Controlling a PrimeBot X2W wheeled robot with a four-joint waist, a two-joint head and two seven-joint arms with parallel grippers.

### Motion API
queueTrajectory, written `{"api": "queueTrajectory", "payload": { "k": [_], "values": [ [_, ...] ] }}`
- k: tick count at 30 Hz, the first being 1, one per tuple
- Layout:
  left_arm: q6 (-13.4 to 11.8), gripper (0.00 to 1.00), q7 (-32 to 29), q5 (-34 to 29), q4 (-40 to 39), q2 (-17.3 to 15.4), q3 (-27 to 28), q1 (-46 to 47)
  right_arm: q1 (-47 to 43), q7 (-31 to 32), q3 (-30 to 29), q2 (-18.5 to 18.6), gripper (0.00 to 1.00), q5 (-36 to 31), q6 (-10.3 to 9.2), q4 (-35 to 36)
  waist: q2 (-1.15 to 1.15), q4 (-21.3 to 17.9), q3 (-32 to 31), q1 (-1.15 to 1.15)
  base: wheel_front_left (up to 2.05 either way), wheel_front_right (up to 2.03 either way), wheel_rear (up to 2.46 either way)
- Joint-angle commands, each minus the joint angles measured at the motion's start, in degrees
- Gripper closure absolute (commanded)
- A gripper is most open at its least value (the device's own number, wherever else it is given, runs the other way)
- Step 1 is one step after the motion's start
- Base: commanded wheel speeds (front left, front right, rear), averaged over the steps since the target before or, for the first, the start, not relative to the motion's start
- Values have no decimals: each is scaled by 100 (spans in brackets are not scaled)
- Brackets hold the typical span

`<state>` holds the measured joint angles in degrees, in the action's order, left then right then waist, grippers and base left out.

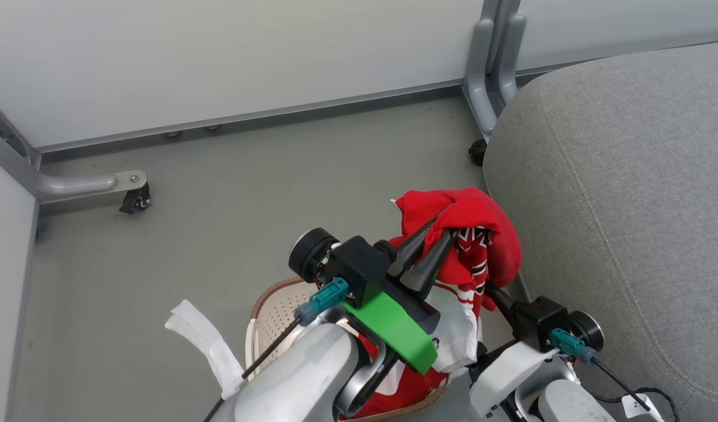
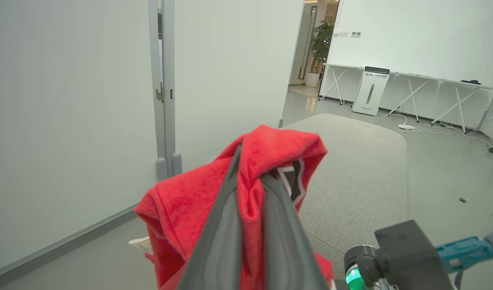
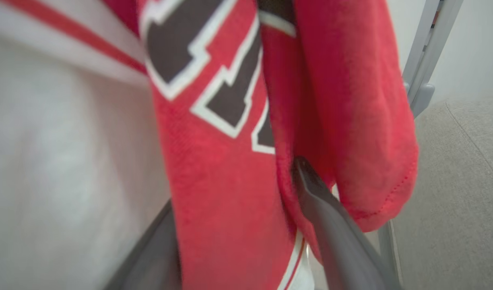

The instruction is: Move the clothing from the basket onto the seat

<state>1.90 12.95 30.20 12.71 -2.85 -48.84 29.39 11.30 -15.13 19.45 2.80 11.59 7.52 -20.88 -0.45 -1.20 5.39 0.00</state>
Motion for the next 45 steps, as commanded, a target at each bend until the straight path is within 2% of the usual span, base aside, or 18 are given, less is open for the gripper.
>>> {"api": "queueTrajectory", "payload": {
  "k": [1,3,4,5,6,20,21,22,45],
  "values": [
    [-44,100,-10,34,-43,-7,-18,88,29,-4,-13,17,0,28,-6,-36,45,7,-9,0,0,0,0],
    [-71,100,-30,52,-82,-6,-44,105,48,-4,2,17,0,48,-6,-70,45,11,-15,0,0,0,0],
    [-76,100,-40,54,-86,-6,-53,104,62,-4,14,17,6,34,-6,-70,45,12,-16,0,0,0,0],
    [-78,100,-39,66,-90,-7,-59,100,70,-4,38,17,60,15,-6,-75,45,13,-16,0,0,0,0],
    [-83,100,-39,79,-88,-6,-69,89,62,-4,68,17,100,-37,-6,-125,45,15,-20,0,0,0,0],
    [-80,100,45,166,81,-5,-132,89,-51,-4,15,19,100,-93,-6,-82,45,11,-64,0,0,0,0],
    [-70,58,50,184,92,-5,-133,79,-53,-4,24,18,100,-89,-6,-76,45,5,-72,0,0,0,0],
    [-89,0,56,179,107,-6,-128,74,-54,-4,32,18,100,-76,-6,-67,45,-2,-79,0,0,0,0],
    [-235,0,124,132,295,-132,-79,106,-10,-4,-39,18,100,-72,-6,15,45,-203,2,0,0,0,0]
  ]
}}
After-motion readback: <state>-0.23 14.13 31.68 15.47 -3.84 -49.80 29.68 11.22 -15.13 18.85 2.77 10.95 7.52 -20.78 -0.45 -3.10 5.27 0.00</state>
